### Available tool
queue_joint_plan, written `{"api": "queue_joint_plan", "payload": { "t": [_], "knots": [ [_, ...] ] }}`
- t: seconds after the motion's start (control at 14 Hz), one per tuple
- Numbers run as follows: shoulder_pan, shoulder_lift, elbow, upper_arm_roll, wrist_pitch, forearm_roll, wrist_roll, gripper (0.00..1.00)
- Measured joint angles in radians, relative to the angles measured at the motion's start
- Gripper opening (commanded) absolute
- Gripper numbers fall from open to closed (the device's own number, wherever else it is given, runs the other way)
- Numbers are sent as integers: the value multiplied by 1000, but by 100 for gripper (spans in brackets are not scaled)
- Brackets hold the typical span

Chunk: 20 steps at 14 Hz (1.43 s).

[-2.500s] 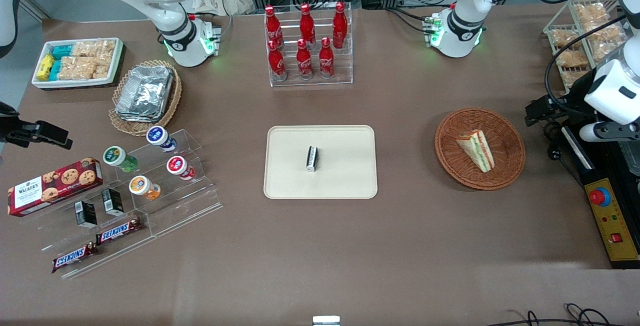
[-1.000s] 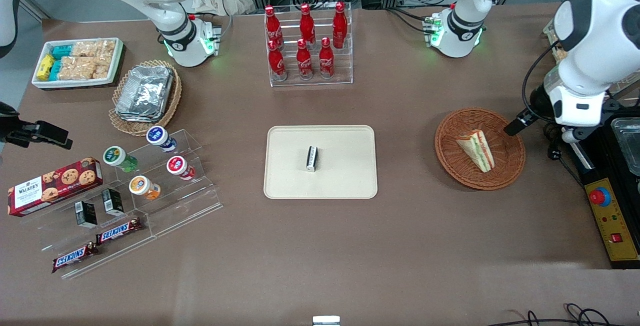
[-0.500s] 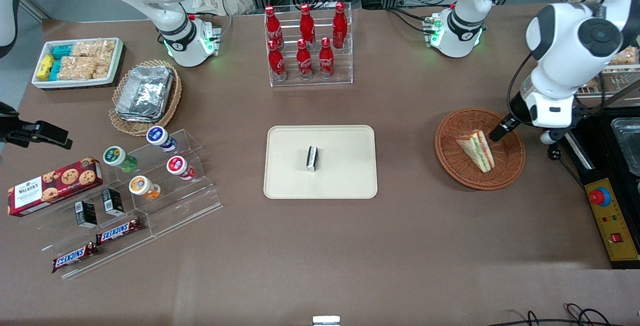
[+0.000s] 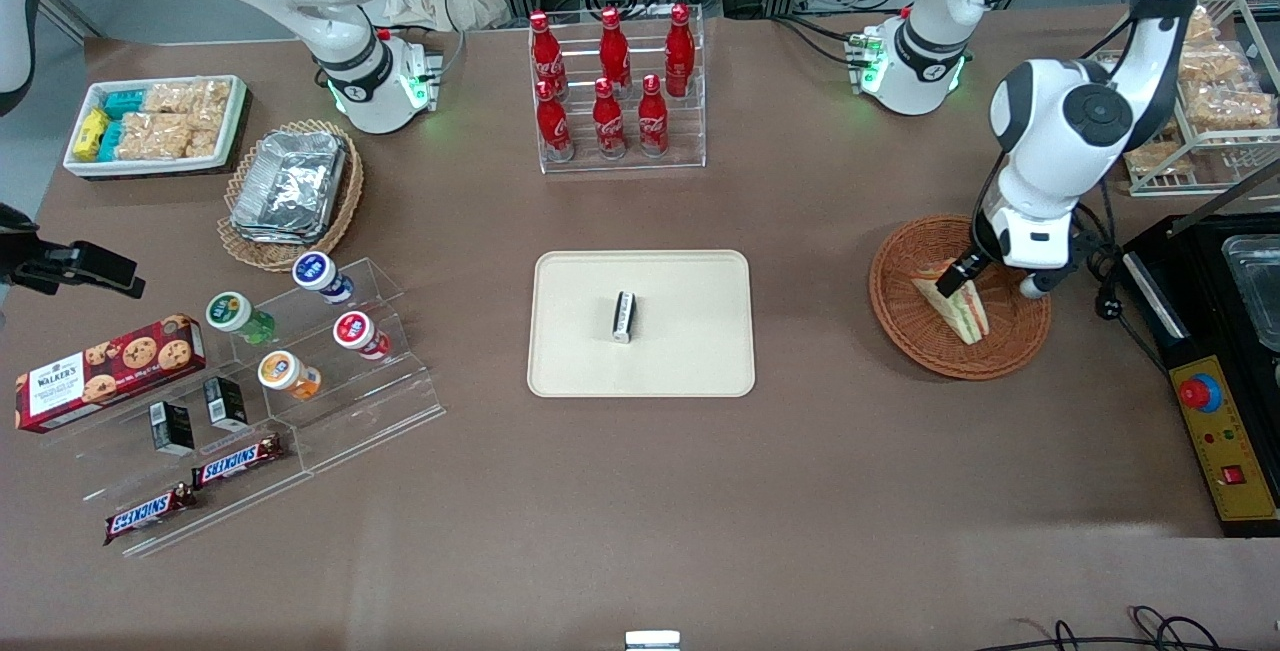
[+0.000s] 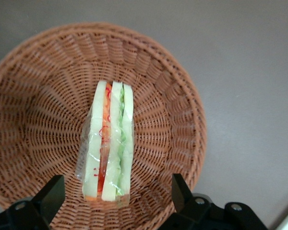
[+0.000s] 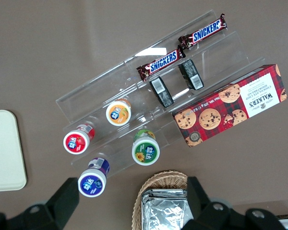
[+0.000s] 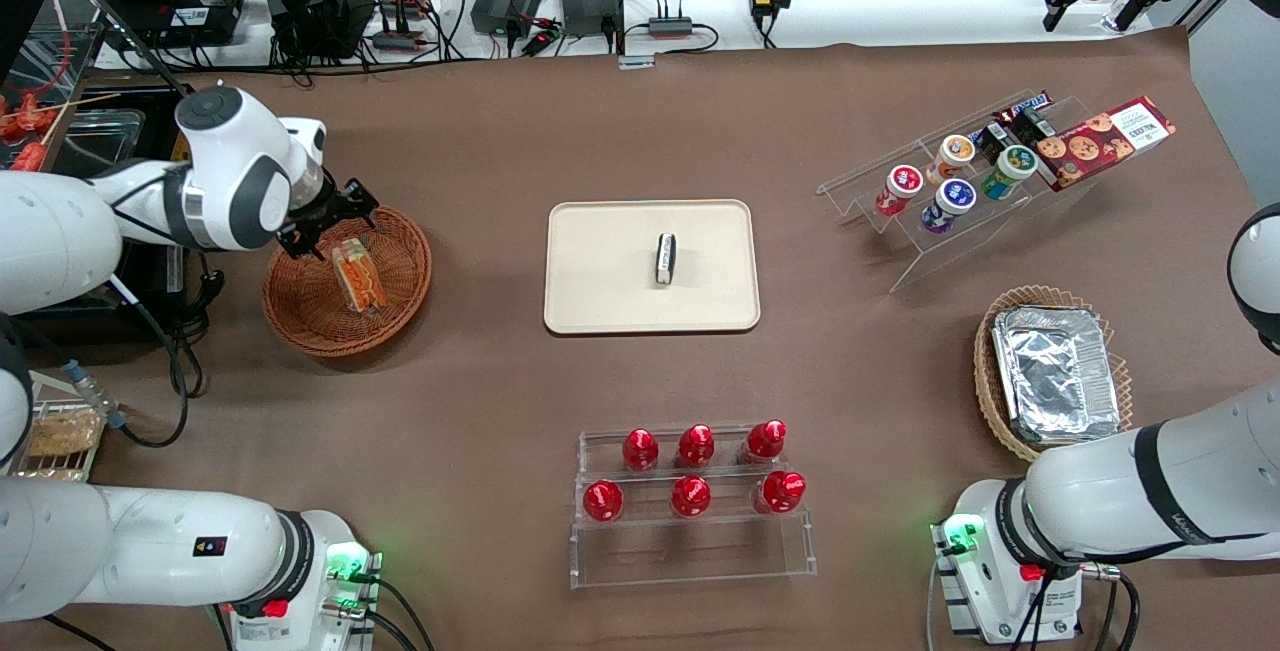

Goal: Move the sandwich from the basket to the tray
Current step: 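Lower the open left gripper around the sandwich and close it, then lift the sandwich with the left gripper and carry it toward the cream tray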

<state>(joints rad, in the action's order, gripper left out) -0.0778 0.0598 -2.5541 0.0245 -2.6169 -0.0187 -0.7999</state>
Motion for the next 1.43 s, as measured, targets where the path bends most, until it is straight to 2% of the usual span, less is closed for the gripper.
{"api": "queue_joint_plan", "payload": {
  "t": [0.21,0.36,0.43,0.5,0.57,1.07,1.21,1.43],
  "knots": [
    [0,-57,-37,0,-111,0,4,98],
    [0,-98,-55,0,-171,0,8,83],
    [0,-118,-57,0,-192,0,10,58],
    [0,-136,-57,0,-206,0,12,15],
    [0,-148,-57,0,-214,0,15,0],
    [1,-139,-54,-1,-200,0,19,0],
    [-1,-94,-35,2,-105,-1,25,0],
    [-5,29,44,11,150,-2,65,0]
  ]
}}
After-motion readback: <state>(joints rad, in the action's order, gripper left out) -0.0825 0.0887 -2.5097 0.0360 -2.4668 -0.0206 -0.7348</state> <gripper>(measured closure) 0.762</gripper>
